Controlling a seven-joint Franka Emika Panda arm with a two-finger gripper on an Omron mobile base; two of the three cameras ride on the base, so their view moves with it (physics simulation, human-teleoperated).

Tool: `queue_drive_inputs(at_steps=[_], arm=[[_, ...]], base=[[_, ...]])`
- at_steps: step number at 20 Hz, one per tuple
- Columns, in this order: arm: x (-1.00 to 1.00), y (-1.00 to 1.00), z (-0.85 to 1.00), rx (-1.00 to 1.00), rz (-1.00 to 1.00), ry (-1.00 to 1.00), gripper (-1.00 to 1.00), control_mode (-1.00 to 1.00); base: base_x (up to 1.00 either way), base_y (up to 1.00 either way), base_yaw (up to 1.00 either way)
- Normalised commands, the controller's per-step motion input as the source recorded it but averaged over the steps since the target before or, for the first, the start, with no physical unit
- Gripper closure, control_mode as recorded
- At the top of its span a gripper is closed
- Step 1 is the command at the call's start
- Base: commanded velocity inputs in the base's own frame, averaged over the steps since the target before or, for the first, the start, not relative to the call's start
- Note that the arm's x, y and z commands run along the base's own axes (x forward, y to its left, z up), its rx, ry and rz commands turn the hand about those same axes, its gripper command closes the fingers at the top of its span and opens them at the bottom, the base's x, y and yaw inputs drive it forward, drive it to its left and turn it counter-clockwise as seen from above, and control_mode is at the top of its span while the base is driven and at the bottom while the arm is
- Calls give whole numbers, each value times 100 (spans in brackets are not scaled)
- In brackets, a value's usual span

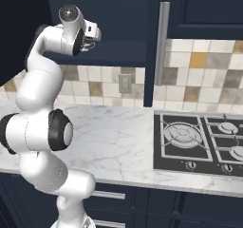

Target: Get the candle and the liquor from the cabinet and move them to the dining counter.

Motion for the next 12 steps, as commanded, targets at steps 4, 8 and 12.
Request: queue_drive_inputs(at_steps=[4,8,12], arm=[[-62,2,1,6,0,-2,100,-100],[-59,3,9,6,0,0,100,-100],[-61,0,14,5,0,0,100,-100]], base=[[0,0,0],[0,0,0],[0,0,0]])
